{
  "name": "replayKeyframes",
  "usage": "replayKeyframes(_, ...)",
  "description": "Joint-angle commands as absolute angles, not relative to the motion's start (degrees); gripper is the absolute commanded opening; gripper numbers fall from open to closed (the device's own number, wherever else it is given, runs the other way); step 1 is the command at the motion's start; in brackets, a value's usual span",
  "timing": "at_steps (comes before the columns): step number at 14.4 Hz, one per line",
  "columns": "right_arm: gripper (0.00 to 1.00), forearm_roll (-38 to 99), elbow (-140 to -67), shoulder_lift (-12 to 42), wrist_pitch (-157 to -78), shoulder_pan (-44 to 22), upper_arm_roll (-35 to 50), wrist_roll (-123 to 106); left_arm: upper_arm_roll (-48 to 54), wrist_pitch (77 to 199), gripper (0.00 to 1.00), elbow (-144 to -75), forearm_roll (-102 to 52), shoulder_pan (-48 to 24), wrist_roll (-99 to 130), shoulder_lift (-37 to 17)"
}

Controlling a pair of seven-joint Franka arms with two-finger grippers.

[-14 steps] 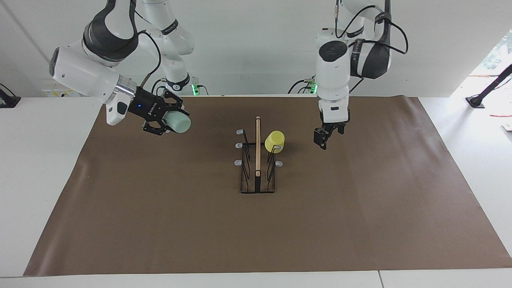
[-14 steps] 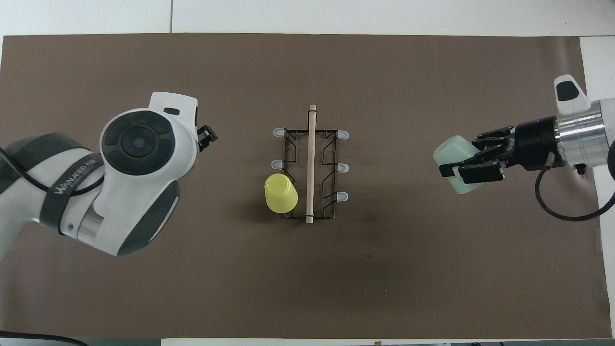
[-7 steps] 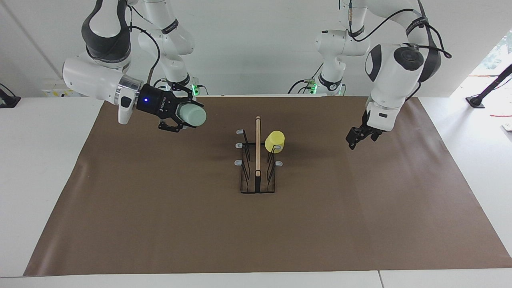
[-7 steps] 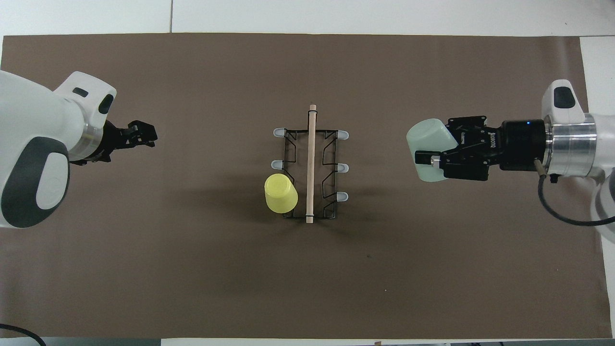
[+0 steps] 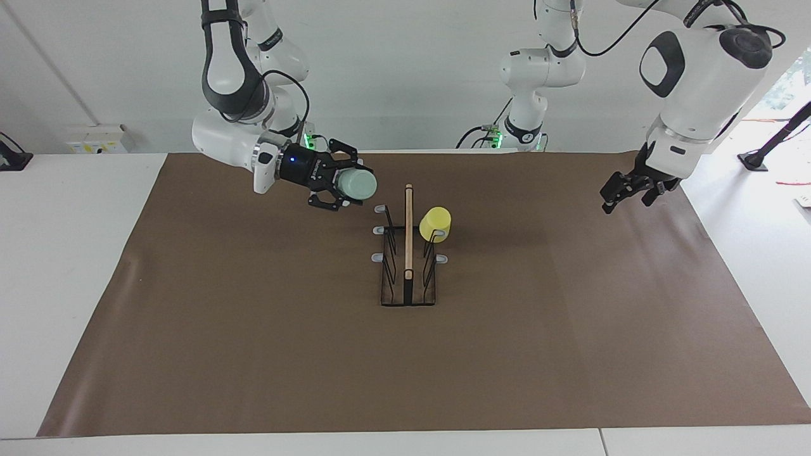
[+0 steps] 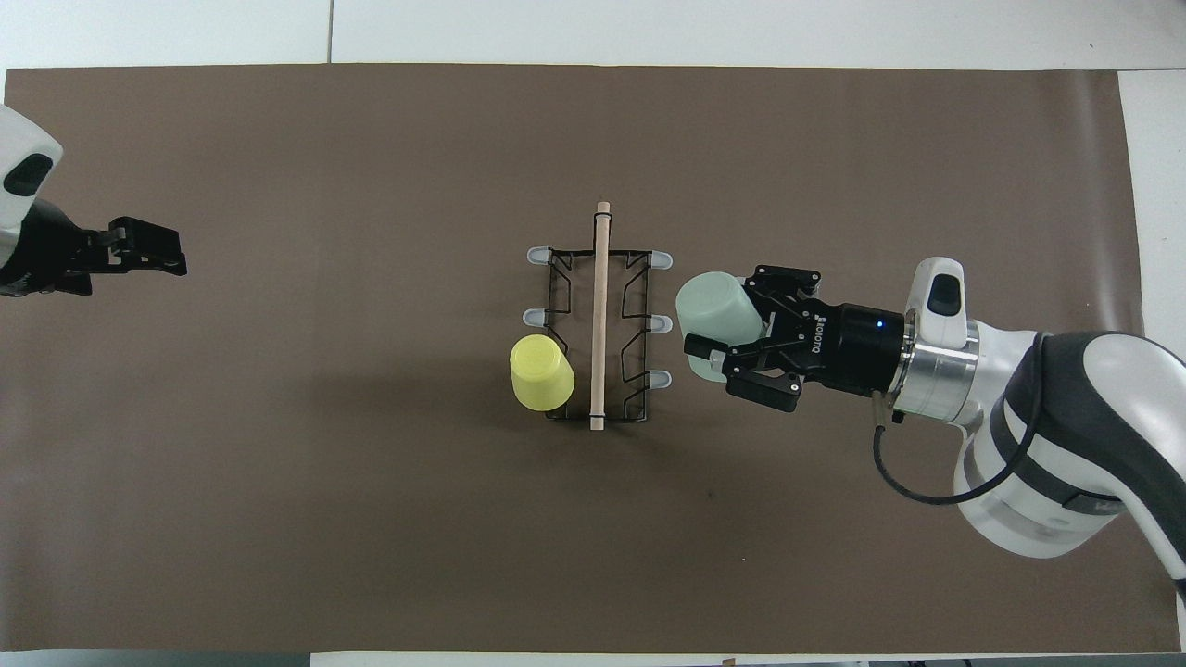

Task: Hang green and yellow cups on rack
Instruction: 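Move the green cup with the right gripper onto a rack peg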

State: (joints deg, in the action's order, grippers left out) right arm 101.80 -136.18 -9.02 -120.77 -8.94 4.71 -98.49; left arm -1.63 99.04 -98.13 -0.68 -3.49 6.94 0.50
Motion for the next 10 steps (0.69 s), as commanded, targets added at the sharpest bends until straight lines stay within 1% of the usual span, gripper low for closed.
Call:
replayKeyframes(1,0.0,114.5,-142.1,-13.7,-128.3,-15.6,4.6,-107.5,-1.3,92.9,1.0,-93.0,-1.7,-1.5,2.1,-0.8)
replayKeyframes(2,0.0,119.7,-142.3,-13.8,-131.2,-19.0,4.6,-110.1,-1.4,90.9,1.0,-92.0,-1.6,-1.3,0.7,-0.8)
replayKeyframes(3,0.0,120.2,-142.1,-13.6,-132.7,-20.2,4.6,-110.4,-1.5,88.7,1.0,-90.8,-1.7,-0.3,-0.8,-0.9)
replayKeyframes(4,0.0,120.0,-142.0,-13.4,-133.1,-20.0,4.5,-110.9,-1.4,87.2,1.0,-90.6,-1.4,0.2,-1.8,-0.9)
replayKeyframes(6,0.0,119.8,-142.1,-9.1,-129.0,-17.8,4.4,-118.8,-1.4,86.9,1.0,-91.7,-1.5,0.1,-2.1,-0.2)
replayKeyframes(8,0.0,119.5,-142.2,-9.1,-130.2,-17.3,4.5,-119.2,-1.3,88.0,1.0,-94.6,-1.4,-0.3,-2.1,1.2)
replayKeyframes(10,0.0,119.4,-142.2,-9.1,-130.8,-17.8,4.5,-119.4,-1.2,88.3,1.0,-95.3,-1.4,-0.5,-1.3,1.6)
